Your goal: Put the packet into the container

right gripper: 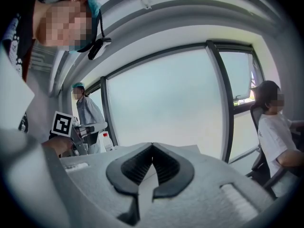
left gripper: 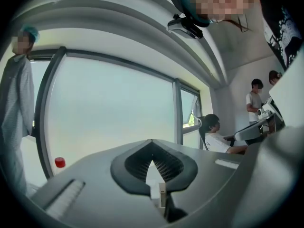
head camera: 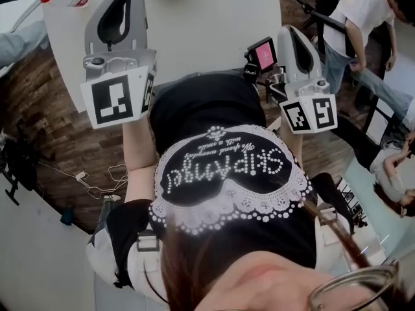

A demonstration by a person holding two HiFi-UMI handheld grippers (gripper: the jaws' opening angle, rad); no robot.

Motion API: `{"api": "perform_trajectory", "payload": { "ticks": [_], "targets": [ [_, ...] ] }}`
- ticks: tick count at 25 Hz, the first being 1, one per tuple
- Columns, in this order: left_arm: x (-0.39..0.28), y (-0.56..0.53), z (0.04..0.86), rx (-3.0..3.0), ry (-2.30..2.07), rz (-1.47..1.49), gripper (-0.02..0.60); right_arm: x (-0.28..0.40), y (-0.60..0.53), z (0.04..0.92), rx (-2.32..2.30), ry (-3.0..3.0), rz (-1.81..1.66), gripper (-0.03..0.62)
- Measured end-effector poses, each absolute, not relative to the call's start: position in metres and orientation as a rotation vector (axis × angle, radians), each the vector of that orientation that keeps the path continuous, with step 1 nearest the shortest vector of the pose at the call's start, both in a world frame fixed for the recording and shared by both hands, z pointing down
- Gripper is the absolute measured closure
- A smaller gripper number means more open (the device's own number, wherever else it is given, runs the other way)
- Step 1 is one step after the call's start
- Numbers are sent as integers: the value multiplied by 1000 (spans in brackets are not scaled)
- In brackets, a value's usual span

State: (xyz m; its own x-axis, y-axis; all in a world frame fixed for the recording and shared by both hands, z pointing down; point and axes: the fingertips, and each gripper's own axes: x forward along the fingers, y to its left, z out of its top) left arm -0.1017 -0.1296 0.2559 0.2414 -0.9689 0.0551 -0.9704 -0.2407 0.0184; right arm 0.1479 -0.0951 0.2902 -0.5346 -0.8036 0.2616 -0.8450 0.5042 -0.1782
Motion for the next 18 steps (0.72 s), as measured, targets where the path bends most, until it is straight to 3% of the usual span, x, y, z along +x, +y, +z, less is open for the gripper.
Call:
{"api": "perform_trajectory", "payload": {
  "ticks": [18],
  "targets": [
    [-104, -65, 255, 2338, -1941, 0, 578, 144, -83, 293, 1408, -2603, 443, 599]
  ]
}}
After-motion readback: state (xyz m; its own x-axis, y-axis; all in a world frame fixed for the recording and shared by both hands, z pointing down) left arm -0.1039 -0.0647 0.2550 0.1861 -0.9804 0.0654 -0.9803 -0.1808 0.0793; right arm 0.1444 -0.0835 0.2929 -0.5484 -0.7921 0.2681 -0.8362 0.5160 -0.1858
